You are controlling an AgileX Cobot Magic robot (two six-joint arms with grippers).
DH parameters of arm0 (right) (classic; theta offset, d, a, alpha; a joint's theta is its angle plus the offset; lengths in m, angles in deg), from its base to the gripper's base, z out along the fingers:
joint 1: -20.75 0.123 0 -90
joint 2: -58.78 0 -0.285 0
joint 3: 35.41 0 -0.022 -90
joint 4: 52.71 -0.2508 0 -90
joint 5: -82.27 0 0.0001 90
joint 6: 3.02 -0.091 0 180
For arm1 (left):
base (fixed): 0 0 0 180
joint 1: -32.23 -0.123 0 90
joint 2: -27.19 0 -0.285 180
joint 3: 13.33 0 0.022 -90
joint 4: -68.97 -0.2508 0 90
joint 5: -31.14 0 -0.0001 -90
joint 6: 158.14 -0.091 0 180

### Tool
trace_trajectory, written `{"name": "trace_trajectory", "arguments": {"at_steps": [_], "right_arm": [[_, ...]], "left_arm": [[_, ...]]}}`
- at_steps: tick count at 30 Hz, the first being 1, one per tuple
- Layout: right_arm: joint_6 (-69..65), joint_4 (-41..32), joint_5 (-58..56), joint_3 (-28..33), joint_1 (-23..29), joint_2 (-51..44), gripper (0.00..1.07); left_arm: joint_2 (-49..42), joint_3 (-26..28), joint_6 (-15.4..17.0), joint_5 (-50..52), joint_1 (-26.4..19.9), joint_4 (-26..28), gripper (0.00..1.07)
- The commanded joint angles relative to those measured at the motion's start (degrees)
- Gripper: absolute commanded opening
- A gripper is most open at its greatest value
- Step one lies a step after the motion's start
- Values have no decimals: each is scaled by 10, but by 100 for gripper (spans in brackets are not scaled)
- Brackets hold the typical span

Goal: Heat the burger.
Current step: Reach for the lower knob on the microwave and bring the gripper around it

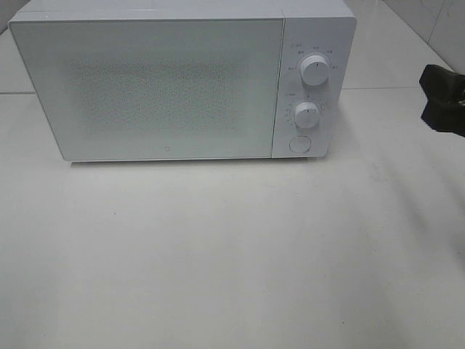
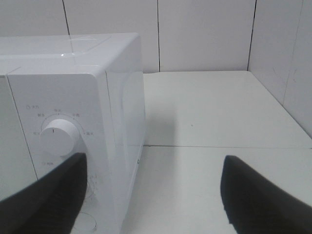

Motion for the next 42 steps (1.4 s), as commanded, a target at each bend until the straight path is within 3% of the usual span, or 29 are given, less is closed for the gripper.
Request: {"name": "trace_trajectory", "arguments": {"at_steps": [1, 5, 7, 9, 13, 18, 36, 42], "right_arm": [[76, -88, 50, 3, 57, 34, 74], [132, -164, 74, 3, 116, 70, 74], [175, -266, 136, 2, 197, 119, 74], [177, -288, 157, 2, 214, 131, 75], [187, -409, 197, -26, 308, 179, 80], [249, -513, 181, -85, 353, 227, 79], [289, -523, 162, -209, 374, 343, 77], [254, -477, 144, -240, 341, 376, 76]], "left_arm": [[-15, -2, -1, 5, -2, 2, 100], [-15, -2, -1, 5, -2, 2, 100], [-15, -2, -1, 5, -2, 2, 100], [-15, -2, -1, 5, -2, 2, 100], [-15, -2, -1, 5, -2, 2, 100], [-15, -2, -1, 5, -2, 2, 100], [-15, -2, -1, 5, -2, 2, 100], [-15, -2, -1, 5, -2, 2, 100]]}}
